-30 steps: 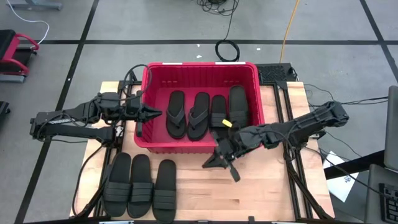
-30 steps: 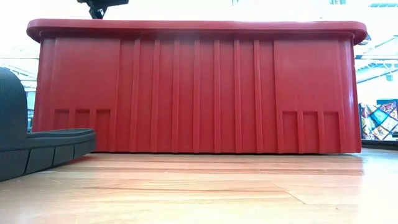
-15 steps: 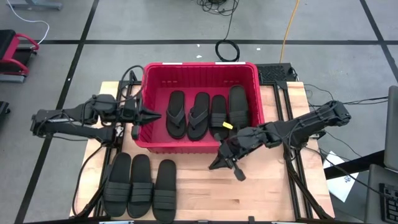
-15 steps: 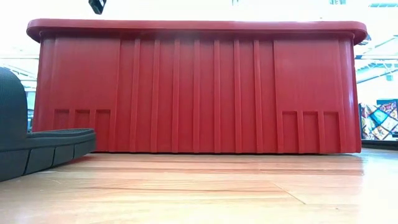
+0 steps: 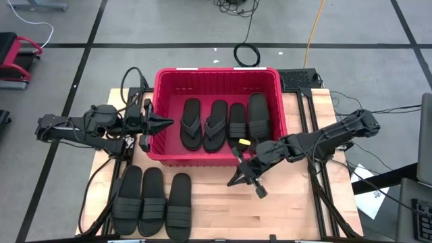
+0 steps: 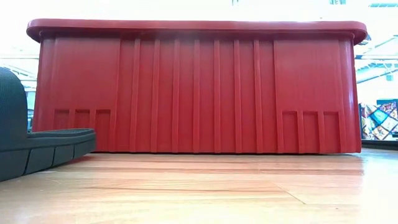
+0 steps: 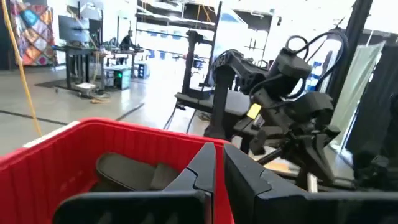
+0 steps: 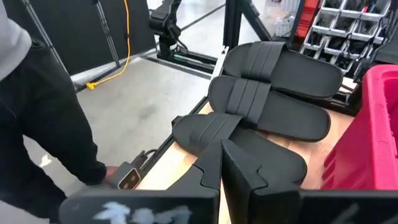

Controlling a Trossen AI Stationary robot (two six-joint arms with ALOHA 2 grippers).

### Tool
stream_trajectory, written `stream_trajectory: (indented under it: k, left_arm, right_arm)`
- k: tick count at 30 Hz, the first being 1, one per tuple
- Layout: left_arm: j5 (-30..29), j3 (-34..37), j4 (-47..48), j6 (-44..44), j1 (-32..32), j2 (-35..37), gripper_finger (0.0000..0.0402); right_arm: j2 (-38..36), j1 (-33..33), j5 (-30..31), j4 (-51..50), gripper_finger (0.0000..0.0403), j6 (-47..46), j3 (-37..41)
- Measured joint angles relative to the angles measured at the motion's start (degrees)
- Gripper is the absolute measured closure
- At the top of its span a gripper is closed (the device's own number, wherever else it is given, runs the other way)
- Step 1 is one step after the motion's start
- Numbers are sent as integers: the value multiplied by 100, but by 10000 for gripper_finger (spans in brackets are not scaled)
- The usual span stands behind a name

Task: Pick and place slides into bin
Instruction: Put the right slide into the bin

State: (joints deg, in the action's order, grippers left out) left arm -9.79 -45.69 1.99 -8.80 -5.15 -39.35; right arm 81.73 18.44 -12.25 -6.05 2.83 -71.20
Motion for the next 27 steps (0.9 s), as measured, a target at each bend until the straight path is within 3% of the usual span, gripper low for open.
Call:
stream_trajectory:
  k: [6, 10, 15, 22, 27]
  left_arm:
    - [134, 0, 275, -663, -19, 0, 376]
    - [541, 0, 739, -865, -142, -2, 376]
    - [1018, 0, 1240, -1152, -385, -2, 376]
    - [1173, 0, 1276, -1081, -859, 1, 376]
    - [1236, 0, 1280, -1056, -1134, 9, 376]
  right_arm:
    - [6, 8, 138, 522, 403, -375, 0]
    - [281, 142, 864, 1308, 403, 26, -4]
    - [1199, 281, 1517, 2526, 403, -101, -242]
    - [2826, 266, 1217, 1780, 403, -334, -1992]
    - [3371, 175, 786, 968, 403, -387, -2919]
